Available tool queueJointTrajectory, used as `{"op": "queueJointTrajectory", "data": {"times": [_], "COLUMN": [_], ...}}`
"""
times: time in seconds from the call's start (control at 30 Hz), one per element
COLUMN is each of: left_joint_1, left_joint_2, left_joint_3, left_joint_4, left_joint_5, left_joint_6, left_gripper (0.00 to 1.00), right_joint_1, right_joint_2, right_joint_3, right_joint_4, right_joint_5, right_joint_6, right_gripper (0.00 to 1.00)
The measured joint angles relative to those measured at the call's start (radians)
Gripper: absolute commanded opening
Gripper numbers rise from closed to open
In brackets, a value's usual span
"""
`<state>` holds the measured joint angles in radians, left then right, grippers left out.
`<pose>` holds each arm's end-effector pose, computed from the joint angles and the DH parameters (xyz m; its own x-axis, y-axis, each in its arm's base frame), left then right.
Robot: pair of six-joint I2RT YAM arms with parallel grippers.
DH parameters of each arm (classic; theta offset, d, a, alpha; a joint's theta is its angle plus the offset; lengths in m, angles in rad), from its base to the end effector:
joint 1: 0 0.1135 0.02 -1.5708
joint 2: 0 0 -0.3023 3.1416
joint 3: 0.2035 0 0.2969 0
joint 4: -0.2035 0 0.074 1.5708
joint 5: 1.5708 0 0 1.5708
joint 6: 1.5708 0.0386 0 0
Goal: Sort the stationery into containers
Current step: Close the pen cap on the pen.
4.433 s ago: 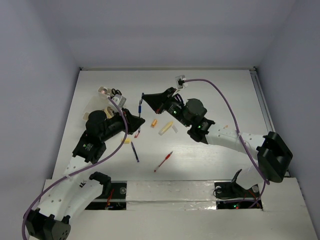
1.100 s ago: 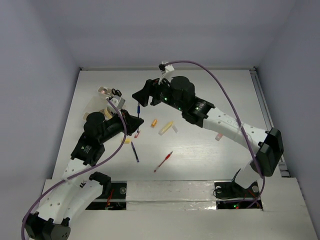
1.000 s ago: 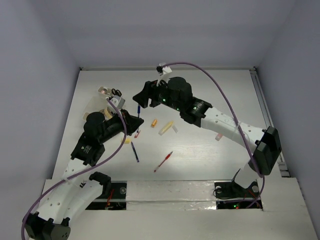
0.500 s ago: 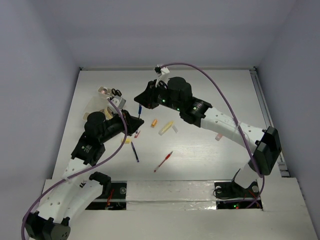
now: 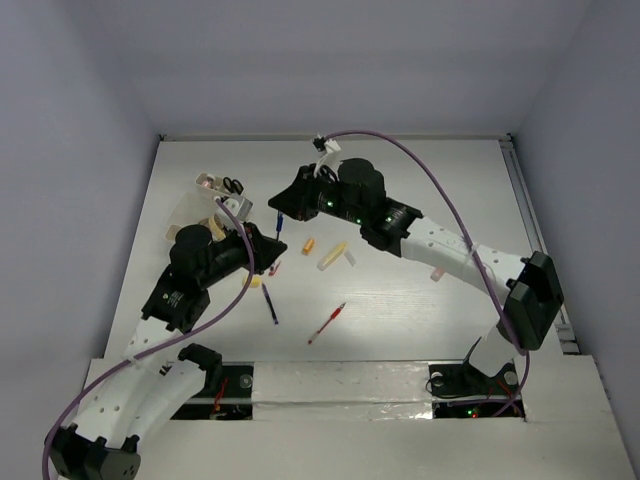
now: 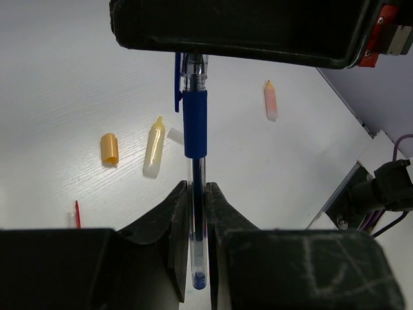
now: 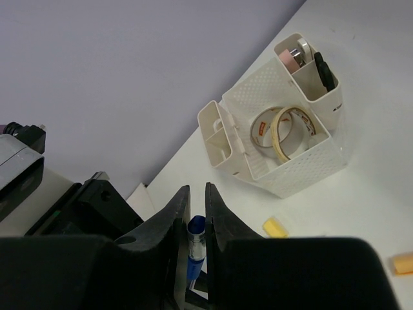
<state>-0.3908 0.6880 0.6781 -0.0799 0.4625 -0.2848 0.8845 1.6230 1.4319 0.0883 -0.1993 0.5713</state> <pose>0.1653 -0.0868 0.3528 -0.2908 -0.1521 -0.9446 0.6982 0.6413 -0.3182 0.2754 0.3482 0.4076 -0.5322 0.1867 -0.8258 -0.7077 0.4373 0.5550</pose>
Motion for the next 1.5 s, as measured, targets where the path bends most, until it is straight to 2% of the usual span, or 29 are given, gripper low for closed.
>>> {"op": "queueJointTrajectory", "data": {"times": [0.17, 0.73, 1.17, 1.5], "left_joint_1": [0.002, 0.020, 0.018, 0.003], "left_joint_2": [-0.004, -0.016, 0.054, 0.024], "left_joint_3": [0.000, -0.011, 0.041, 0.060], "left_joint_4": [-0.031, -0.099, -0.173, -0.186], "left_joint_5": [-0.004, 0.023, 0.041, 0.049], "left_joint_6": [0.000, 0.020, 0.019, -0.017], "left_gripper": [0.00, 0.00, 0.00, 0.00], "right_joint_1": [-0.003, 0.035, 0.047, 0.046], "right_joint_2": [-0.001, -0.043, -0.061, -0.043], "right_joint_3": [-0.048, -0.232, -0.343, -0.386], "right_joint_4": [0.056, 0.265, 0.396, 0.580], "right_joint_5": [-0.018, 0.066, 0.133, 0.063], "right_joint_6": [0.037, 0.083, 0.124, 0.216], "right_gripper": [0.00, 0.00, 0.00, 0.00]}}
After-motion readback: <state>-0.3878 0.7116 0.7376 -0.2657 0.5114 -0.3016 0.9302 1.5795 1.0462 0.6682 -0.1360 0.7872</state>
